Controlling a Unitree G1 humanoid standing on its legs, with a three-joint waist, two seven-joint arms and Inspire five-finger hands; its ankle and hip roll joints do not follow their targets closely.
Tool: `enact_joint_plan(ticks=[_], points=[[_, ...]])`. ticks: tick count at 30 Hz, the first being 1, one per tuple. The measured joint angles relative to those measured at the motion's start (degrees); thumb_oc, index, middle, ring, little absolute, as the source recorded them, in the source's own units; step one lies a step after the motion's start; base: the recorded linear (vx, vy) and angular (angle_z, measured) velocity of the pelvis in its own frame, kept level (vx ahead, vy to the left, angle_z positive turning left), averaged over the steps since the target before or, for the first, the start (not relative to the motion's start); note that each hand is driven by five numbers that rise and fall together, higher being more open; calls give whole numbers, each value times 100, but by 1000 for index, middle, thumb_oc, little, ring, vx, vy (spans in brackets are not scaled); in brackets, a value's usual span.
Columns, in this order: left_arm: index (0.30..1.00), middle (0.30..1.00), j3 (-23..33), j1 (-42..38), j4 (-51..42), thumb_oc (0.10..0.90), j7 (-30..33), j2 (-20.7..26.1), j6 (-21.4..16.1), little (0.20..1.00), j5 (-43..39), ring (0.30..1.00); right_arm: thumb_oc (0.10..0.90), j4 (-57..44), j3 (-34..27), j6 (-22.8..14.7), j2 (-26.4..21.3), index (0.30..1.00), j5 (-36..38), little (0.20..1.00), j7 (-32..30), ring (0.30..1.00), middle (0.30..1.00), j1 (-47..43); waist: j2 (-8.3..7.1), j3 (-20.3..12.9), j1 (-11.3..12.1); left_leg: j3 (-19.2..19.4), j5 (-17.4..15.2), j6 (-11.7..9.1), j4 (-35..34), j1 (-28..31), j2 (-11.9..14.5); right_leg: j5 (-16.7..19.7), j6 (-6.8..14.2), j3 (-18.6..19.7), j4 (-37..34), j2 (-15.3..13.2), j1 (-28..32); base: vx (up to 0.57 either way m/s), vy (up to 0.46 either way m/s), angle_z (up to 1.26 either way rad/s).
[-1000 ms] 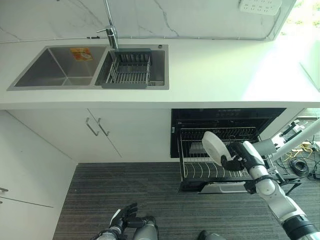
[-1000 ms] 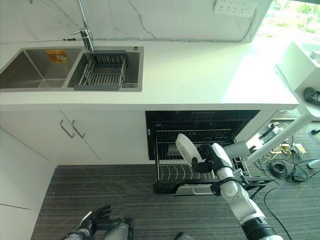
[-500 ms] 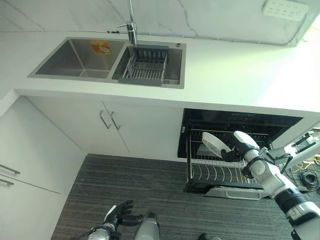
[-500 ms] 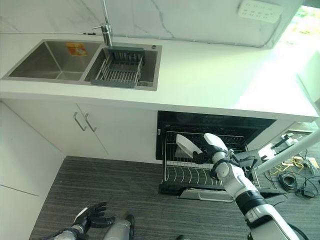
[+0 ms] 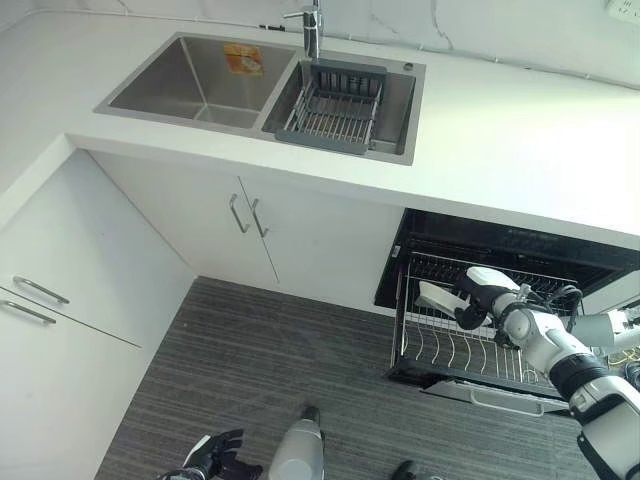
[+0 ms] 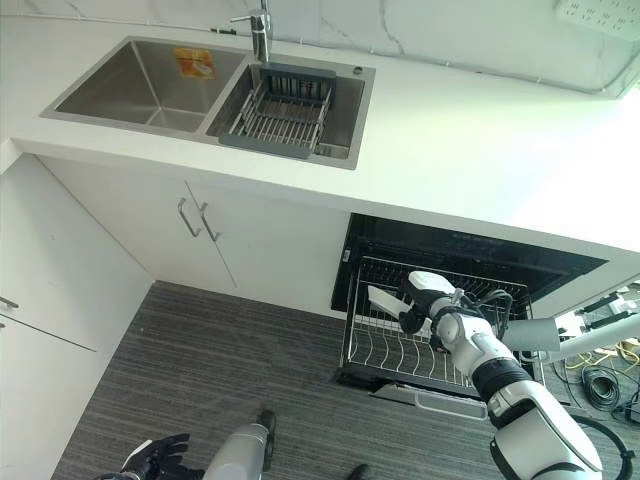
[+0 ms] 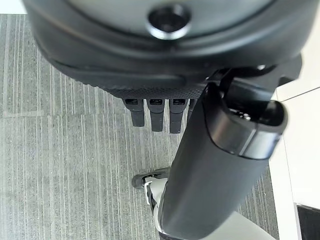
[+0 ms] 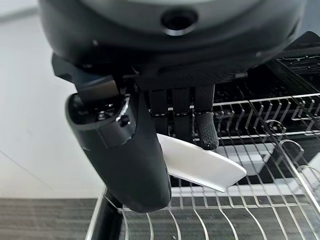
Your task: Place the dishes in the dishwasher.
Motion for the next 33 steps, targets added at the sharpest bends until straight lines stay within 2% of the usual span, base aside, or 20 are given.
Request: enact_joint_plan(ticks=[5,7,8,9,10,16,26,29,33], points=[[900,900,-99,-93,-30,800,-1,7,-9,900,-10,900,400,263,11,-134,88,300,-241,300,-17,300,300,-41,32,83,-3,-7,17,8,3,-86,-2,14,0,-7,-4,-1,-85,-51,1,1],[900,900,-132,-93,-28,800,-1,7,-7,900,-13,900,466,284,9,-120,86,399,-241,399,-35,399,399,-59,34,83,-1,-7,17,8,2,-86,-3,15,0,-6,-8,-1,-87,-64,10,0],[900,900,-146,-99,-32,800,-1,7,-7,900,-14,900,547,346,10,-123,87,521,-241,521,-42,521,521,-80,41,88,-2,-5,17,8,3,-86,-3,15,-1,-5,-8,-1,-88,-61,-7,0],[900,900,-159,-114,-31,800,-1,6,-9,900,-16,900,609,455,7,-129,87,613,-240,613,-43,613,613,-102,52,94,0,-8,19,11,2,-86,-3,16,-2,-4,-6,-1,-88,-61,-14,0],[900,900,-160,-122,-30,800,3,7,-20,900,-18,900,800,522,3,-115,87,900,-238,900,-46,900,900,-101,63,101,-1,-9,22,14,0,-88,-3,16,-2,-2,-6,-2,-91,-50,-14,0],[900,900,-197,-255,-44,800,-12,1,-53,900,-23,900,800,719,3,-52,88,900,8,900,111,900,900,-94,134,136,-60,14,90,17,-25,-229,6,55,-26,23,24,-2,-275,-55,-3,-3],[900,900,-187,-277,-190,800,-8,1,-72,900,-24,900,800,328,-256,-13,58,900,356,900,106,900,900,-151,75,131,-103,79,86,28,-28,-69,17,83,-20,89,0,-9,-165,-2,2,-2],[900,900,-163,-202,-187,800,-9,1,-39,900,-21,900,800,91,-345,83,38,900,739,900,106,900,900,-175,-4,100,-193,133,83,39,-20,-40,18,132,-10,144,0,-11,-161,15,18,-10],[900,900,-135,-195,-183,800,-4,-21,31,900,-21,900,800,-254,-710,472,35,900,1420,900,101,900,900,-119,-40,88,-273,183,63,71,-7,73,15,199,2,202,-85,-6,-56,-1,13,-6]])
